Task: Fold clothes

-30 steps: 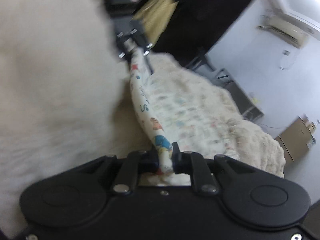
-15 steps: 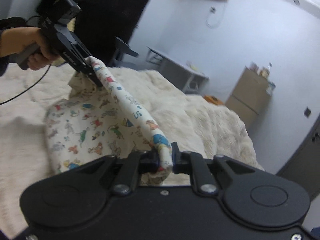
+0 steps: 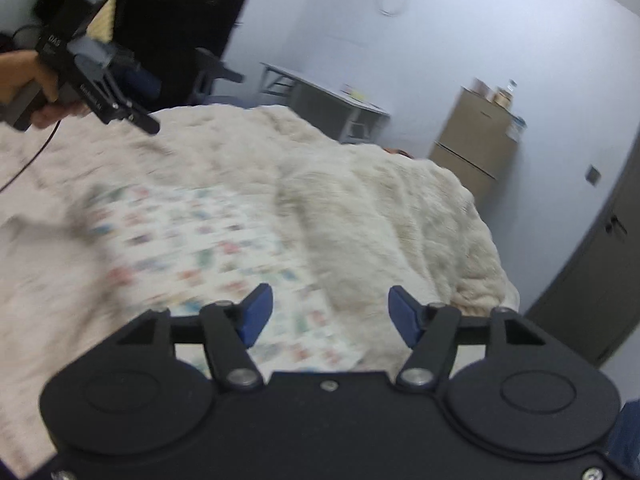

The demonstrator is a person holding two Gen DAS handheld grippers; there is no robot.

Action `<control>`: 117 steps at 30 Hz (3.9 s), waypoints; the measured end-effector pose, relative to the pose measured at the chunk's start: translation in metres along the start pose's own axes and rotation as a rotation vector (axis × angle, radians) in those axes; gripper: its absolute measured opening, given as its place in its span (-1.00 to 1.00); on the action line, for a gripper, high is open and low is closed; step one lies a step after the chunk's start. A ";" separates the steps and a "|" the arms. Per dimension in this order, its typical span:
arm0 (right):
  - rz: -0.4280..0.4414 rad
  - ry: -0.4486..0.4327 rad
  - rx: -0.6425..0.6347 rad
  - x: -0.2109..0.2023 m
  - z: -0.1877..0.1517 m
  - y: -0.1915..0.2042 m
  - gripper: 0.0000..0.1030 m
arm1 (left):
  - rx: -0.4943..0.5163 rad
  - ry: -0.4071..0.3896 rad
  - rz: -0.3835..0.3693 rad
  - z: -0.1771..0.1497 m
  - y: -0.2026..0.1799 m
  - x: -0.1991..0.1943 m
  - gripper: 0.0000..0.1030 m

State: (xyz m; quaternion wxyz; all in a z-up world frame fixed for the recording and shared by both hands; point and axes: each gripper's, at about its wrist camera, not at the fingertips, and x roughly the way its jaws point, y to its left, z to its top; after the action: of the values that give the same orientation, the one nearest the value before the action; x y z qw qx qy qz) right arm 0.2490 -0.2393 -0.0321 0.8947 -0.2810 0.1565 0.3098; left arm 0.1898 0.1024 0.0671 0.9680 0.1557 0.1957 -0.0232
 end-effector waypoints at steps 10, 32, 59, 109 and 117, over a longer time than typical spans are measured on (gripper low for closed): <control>-0.022 0.066 -0.105 0.010 -0.014 0.081 0.32 | -0.367 0.078 -0.139 -0.044 -0.056 -0.021 1.00; -0.004 0.184 -0.170 0.029 -0.026 0.097 0.35 | 0.051 0.050 -0.049 -0.030 -0.110 0.007 1.00; 0.018 0.061 -0.264 0.056 0.030 0.116 -0.08 | 0.379 -0.063 -0.183 -0.010 -0.140 0.047 -0.01; -0.031 0.084 -0.564 -0.039 -0.031 0.162 0.27 | 0.654 -0.243 -0.059 -0.107 -0.153 -0.075 0.15; -0.002 0.040 -0.491 -0.021 -0.020 0.177 -0.08 | 0.468 -0.170 -0.159 -0.081 -0.172 -0.053 0.39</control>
State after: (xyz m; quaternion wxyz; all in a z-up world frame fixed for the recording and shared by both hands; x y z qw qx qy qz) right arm 0.1176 -0.1460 -0.1101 0.7966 -0.4963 0.0941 0.3320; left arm 0.0929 -0.0369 -0.0343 0.9137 0.3570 0.1148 -0.1569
